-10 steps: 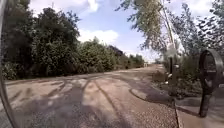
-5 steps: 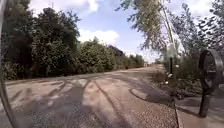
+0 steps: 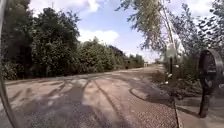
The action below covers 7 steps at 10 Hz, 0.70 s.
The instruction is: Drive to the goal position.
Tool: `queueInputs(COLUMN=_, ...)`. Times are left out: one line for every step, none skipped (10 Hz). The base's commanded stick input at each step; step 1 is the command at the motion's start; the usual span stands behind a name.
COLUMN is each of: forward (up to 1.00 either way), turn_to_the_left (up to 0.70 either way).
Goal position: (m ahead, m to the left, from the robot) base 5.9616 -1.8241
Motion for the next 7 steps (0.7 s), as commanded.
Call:
queueInputs(forward=0.04, turn_to_the_left=0.00)
queueInputs(forward=0.04, turn_to_the_left=0.00)
queueInputs(forward=0.04, turn_to_the_left=0.00)
queueInputs(forward=0.04, turn_to_the_left=0.00)
queueInputs(forward=0.04, turn_to_the_left=0.00)
queueInputs(forward=0.04, turn_to_the_left=0.00)
queueInputs(forward=0.04, turn_to_the_left=0.00)
